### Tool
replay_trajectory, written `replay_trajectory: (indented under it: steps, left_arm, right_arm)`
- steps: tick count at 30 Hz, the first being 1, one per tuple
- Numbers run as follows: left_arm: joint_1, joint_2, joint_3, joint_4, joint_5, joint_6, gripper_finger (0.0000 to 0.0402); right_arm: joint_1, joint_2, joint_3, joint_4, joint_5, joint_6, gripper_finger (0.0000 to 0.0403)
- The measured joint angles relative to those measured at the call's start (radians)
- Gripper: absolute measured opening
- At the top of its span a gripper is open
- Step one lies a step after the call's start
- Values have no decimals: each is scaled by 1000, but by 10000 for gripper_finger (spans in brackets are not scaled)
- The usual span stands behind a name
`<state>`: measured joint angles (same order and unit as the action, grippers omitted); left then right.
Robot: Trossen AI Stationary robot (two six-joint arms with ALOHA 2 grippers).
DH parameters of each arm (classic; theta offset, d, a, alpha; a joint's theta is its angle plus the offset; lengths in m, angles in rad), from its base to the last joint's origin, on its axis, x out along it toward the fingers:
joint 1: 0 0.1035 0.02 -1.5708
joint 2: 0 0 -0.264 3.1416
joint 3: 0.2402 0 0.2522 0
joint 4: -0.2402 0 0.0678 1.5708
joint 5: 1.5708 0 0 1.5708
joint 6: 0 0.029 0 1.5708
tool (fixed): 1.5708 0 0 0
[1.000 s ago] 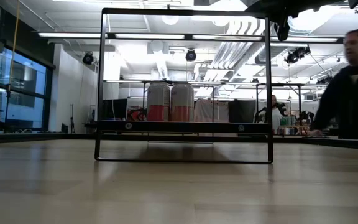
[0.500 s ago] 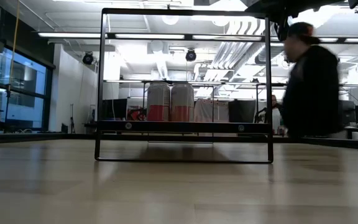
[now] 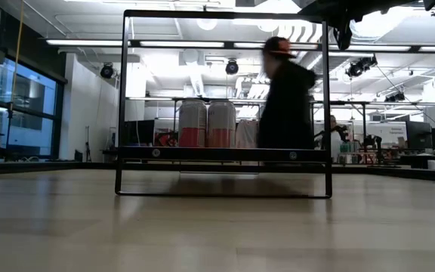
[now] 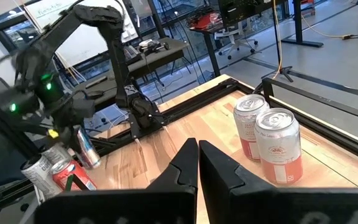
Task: Place canned beverage on shelf
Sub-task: Put the blue soda can on the shelf
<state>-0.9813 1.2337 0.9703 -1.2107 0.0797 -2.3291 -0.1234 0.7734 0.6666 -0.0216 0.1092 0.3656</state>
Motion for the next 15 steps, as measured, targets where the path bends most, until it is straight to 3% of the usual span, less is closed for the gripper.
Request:
replay_trajectory:
  steps: [6,15]
  left_arm:
    - [0,-240,0,-44,-179,18,191]
    - [56,-521,1,-2,-684,195,191]
  right_arm:
    - [0,0,0,0,1,1,0]
    - [0,0,0,6,1,105,0]
